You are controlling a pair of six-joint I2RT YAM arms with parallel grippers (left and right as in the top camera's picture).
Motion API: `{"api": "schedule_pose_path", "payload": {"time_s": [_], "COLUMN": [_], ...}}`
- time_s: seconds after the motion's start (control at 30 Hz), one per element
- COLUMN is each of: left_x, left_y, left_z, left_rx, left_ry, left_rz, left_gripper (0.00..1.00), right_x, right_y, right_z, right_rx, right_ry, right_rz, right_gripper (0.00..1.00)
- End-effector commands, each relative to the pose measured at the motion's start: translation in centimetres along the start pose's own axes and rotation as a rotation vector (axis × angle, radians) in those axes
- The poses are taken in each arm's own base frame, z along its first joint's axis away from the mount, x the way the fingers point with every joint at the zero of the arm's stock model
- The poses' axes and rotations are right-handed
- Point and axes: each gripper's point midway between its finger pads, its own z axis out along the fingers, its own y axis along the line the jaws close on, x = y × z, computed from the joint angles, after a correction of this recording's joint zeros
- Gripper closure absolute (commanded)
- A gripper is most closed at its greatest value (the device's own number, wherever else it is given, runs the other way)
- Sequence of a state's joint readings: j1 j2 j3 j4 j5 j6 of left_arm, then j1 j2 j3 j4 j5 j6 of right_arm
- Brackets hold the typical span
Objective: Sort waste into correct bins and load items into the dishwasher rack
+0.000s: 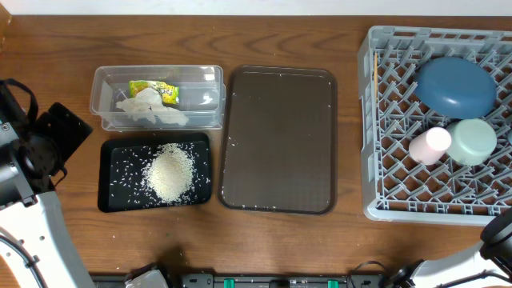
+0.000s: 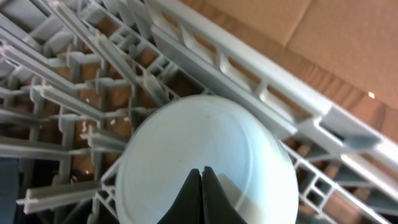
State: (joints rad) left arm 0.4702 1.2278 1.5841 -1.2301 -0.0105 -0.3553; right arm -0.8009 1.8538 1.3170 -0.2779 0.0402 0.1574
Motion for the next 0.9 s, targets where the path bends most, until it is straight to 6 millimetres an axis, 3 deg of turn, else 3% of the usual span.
{"api": "schedule_pose_path", "payload": {"time_s": [0.0, 0.2, 0.47, 0.7, 0.87], "left_x": [-0.3, -0.3, -0.3, -0.3, -0.3], "left_y": [0.2, 0.2, 0.2, 0.2, 0.2], "left_z": [-0.1, -0.1, -0.1, -0.1, -0.1], "left_rx": [-0.009, -0.009, -0.008, -0.009, -0.009], "left_ry": [-0.009, -0.009, -0.009, -0.009, -0.009], "left_rz": [-0.001, -0.001, -0.002, -0.001, -0.001], "left_gripper": [0.07, 0.07, 0.07, 0.07, 0.07], "right_x": [-0.8, -2.2, -5.7, -4.6, -1.0], "right_y": [-1.1, -1.2, 0.0, 7.7, 12.9], "right_z": [-1.4, -4.7, -12.8, -21.5, -26.1], "right_rx": [0.058, 0.057, -0.041, -0.52, -0.793], "right_ry": [-0.023, -0.062, -0.193, -0.115, 0.011], "right_rz": [0.075, 0.121, 0.311, 0.245, 0.114], "right_gripper": [0.99, 0.99, 0.98, 0.89, 0.88]}}
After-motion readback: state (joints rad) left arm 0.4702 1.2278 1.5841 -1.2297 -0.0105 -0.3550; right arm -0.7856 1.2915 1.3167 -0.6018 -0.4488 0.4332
